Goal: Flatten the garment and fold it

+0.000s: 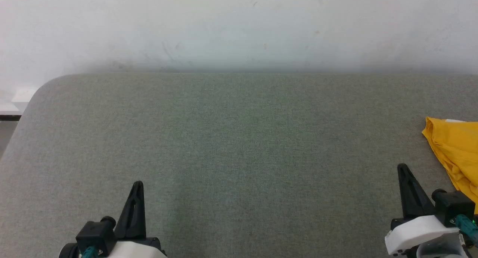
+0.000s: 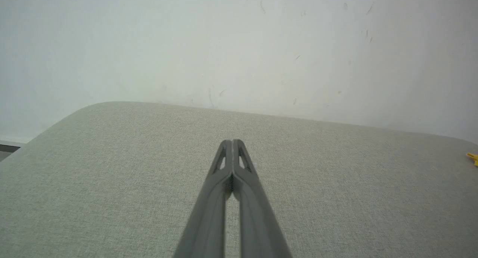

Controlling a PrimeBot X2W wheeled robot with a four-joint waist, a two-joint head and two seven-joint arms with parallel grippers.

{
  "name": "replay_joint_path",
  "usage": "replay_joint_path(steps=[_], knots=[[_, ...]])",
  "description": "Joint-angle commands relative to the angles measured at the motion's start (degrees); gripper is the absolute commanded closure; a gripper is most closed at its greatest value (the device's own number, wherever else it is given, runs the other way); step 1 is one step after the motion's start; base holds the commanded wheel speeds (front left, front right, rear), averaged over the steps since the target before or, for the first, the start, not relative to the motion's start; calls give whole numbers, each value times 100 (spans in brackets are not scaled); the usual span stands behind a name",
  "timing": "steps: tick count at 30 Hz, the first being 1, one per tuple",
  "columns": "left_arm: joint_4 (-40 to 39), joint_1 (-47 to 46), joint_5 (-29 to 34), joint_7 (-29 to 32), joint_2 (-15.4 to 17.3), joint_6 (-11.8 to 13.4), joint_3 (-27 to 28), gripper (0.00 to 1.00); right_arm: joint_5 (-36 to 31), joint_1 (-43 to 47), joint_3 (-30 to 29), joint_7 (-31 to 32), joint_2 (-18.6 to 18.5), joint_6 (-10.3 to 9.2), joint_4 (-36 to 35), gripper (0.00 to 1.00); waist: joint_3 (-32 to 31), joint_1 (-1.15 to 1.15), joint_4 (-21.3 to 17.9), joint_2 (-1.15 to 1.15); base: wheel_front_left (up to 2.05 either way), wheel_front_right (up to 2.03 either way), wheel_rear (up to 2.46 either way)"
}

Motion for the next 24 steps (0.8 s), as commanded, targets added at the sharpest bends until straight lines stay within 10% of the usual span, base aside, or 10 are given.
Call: replay_joint_path(steps=[1,24], knots=[[5,-73,70,29,-34,-44,35,100,-7,-33,33,21,3,-1,-31,100,-4,0,0,0,0,0,0],[12,-205,346,286,-145,-126,145,100,-18,-85,163,199,7,-4,-126,100,-61,0,-3,0,0,0,0]])
